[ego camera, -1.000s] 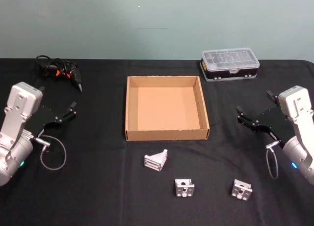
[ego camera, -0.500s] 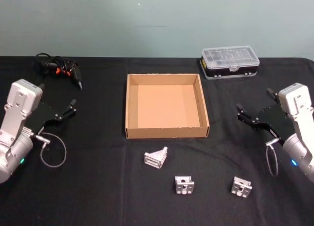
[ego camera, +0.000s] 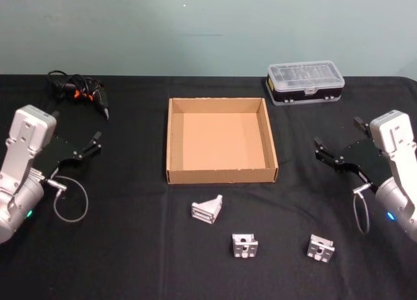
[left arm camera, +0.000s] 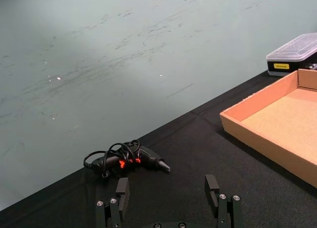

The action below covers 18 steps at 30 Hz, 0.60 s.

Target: Use one hand to pick up the angle iron from the table and place it into the box.

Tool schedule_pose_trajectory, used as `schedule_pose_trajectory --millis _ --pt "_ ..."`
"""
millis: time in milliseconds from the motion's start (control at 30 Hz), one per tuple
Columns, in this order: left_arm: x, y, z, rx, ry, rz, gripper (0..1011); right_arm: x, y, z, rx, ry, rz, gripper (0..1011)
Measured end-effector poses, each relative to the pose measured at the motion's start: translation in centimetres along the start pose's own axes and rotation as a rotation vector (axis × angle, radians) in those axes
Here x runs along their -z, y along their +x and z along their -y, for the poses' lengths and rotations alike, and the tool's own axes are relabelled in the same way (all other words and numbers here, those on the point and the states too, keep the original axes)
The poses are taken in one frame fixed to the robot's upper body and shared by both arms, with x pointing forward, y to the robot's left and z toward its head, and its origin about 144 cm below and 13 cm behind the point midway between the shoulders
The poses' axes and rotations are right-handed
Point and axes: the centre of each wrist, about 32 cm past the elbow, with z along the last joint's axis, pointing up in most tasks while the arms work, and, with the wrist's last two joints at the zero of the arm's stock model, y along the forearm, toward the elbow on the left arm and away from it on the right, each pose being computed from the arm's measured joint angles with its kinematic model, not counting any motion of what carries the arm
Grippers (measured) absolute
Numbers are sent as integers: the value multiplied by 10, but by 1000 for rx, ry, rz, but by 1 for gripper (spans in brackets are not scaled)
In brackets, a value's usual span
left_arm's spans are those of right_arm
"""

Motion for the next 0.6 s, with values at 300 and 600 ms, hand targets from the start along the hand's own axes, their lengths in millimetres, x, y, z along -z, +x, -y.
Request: schedule_pose_trajectory --millis 300,600 --pt "0 0 0 0 0 0 1000 0 0 0 0 0 0 1004" --pt "0 0 0 0 0 0 1000 0 0 0 0 0 0 1004"
